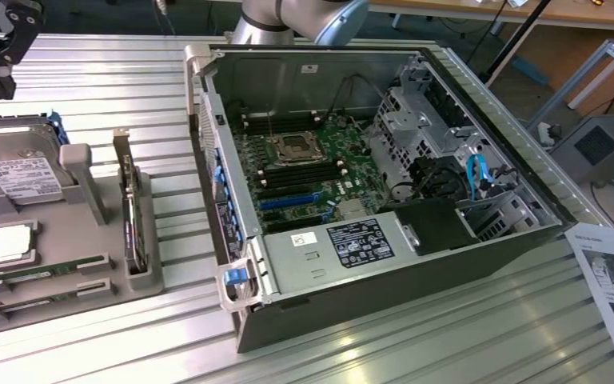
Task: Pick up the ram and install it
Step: 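Reach for the ram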
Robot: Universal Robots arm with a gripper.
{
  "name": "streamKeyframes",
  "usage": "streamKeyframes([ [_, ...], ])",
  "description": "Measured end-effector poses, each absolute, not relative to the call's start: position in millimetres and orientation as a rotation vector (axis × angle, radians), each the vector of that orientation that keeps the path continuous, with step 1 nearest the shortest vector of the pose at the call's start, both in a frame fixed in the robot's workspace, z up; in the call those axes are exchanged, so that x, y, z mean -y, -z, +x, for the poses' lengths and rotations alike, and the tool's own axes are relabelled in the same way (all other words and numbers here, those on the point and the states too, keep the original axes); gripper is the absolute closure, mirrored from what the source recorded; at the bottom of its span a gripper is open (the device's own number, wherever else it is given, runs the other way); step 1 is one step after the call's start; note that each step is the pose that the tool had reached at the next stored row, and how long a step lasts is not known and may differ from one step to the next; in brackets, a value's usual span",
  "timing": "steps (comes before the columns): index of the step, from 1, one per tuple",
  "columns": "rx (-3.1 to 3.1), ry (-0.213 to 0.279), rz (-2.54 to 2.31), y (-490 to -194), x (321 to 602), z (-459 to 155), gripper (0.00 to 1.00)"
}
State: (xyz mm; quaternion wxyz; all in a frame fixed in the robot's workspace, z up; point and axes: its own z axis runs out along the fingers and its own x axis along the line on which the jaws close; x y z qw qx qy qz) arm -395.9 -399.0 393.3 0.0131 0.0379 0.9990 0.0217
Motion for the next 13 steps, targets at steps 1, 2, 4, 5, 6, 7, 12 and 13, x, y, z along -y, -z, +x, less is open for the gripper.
streamKeyframes([
  [1,-3.112,-0.068,0.118,-393.3,399.0,-395.9,0.89],
  [2,-3.112,-0.068,0.118,-393.3,399.0,-396.0,0.89],
  [4,-3.112,-0.068,0.118,-393.3,398.9,-396.0,0.89],
  [5,-3.113,-0.068,0.118,-393.3,398.9,-396.0,0.89],
  [6,-3.113,-0.068,0.118,-393.3,398.9,-396.0,0.89],
  [7,-3.112,-0.068,0.118,-393.3,398.9,-396.0,0.89],
  [12,-3.113,-0.068,0.118,-393.3,403.0,-396.1,0.89],
  [13,-3.113,-0.068,0.118,-393.3,404.7,-396.1,0.89],
])
